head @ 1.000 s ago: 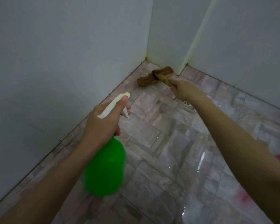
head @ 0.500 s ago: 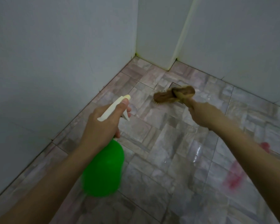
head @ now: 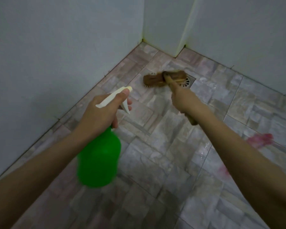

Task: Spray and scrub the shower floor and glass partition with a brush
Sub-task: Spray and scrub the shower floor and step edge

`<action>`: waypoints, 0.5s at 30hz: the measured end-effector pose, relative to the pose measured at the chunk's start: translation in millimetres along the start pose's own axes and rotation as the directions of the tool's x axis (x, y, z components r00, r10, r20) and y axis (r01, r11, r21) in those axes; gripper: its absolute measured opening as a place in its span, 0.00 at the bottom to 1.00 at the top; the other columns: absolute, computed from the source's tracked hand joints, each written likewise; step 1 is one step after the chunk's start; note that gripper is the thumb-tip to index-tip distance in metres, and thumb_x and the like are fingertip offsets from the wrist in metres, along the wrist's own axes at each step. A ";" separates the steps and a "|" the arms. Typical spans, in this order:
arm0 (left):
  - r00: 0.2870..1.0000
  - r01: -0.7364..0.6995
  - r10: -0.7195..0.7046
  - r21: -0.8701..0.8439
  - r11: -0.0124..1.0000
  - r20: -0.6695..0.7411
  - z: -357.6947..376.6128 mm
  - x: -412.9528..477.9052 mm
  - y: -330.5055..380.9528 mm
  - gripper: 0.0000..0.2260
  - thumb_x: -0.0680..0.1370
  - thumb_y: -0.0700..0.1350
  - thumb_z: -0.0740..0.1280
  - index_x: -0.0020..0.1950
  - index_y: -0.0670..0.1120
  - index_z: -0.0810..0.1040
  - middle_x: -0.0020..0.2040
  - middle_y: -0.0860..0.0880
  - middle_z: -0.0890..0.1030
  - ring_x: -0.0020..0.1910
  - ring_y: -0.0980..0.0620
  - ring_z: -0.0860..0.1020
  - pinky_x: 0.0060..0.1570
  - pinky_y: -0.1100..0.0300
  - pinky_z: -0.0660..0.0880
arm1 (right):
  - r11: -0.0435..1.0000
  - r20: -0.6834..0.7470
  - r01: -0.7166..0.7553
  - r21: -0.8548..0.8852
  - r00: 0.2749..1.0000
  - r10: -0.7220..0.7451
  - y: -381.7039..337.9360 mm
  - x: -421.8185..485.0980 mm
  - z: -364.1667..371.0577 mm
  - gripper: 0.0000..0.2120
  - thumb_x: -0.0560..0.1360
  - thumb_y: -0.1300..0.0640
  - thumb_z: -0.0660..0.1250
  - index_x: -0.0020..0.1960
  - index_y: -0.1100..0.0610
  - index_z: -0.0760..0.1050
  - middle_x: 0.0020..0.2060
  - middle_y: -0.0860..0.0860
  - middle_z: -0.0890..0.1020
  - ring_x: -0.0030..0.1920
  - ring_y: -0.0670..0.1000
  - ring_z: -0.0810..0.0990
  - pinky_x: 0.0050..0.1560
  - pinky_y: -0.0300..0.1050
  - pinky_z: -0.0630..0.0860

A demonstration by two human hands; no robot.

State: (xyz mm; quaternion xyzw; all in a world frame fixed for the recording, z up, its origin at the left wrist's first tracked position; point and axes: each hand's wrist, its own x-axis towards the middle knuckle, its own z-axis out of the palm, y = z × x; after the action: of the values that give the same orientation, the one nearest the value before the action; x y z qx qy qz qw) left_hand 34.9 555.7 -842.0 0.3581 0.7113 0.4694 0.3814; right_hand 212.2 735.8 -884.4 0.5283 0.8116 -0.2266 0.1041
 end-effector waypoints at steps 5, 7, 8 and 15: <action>1.000 0.007 -0.007 0.004 1.000 -0.030 -10.8 -18.4 -8.1 0.18 0.72 0.69 0.64 0.44 0.60 0.87 0.47 0.51 0.88 0.48 0.30 0.83 0.27 0.58 0.71 | 0.999 0.248 0.021 0.048 0.968 -0.033 -7.2 -106.1 21.0 0.32 0.82 0.61 0.50 0.75 0.35 0.40 0.37 0.57 0.76 0.26 0.52 0.75 0.21 0.43 0.73; 0.998 0.006 -0.006 0.001 1.000 -0.060 -16.6 -22.7 -8.9 0.18 0.72 0.69 0.64 0.44 0.60 0.87 0.46 0.48 0.88 0.48 0.30 0.83 0.30 0.58 0.71 | 0.996 0.205 0.079 0.036 0.975 -0.085 -10.1 -106.1 29.0 0.30 0.83 0.59 0.50 0.75 0.35 0.41 0.37 0.58 0.77 0.26 0.52 0.74 0.22 0.44 0.73; 0.997 0.014 -0.013 0.011 1.000 -0.074 -20.2 -25.4 -11.2 0.17 0.72 0.69 0.64 0.44 0.62 0.87 0.46 0.47 0.88 0.49 0.30 0.83 0.31 0.57 0.71 | 0.995 0.116 0.093 0.046 0.988 -0.098 -10.3 -85.7 34.7 0.30 0.82 0.59 0.50 0.75 0.35 0.42 0.38 0.58 0.78 0.26 0.52 0.74 0.23 0.43 0.71; 0.992 0.031 -0.028 0.024 0.999 -0.124 -44.0 -62.9 -15.0 0.14 0.74 0.67 0.65 0.42 0.62 0.86 0.46 0.52 0.88 0.38 0.27 0.79 0.28 0.61 0.72 | 0.998 0.213 0.052 0.033 0.975 -0.058 -28.5 -119.8 43.1 0.33 0.81 0.62 0.51 0.75 0.35 0.39 0.39 0.58 0.78 0.30 0.54 0.77 0.27 0.48 0.77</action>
State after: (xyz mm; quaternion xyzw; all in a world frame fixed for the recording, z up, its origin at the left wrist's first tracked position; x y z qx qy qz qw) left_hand 22.4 479.3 -831.3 0.3226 0.7447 0.4759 0.3389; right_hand 233.6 608.5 -865.8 0.4796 0.8068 -0.2961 0.1774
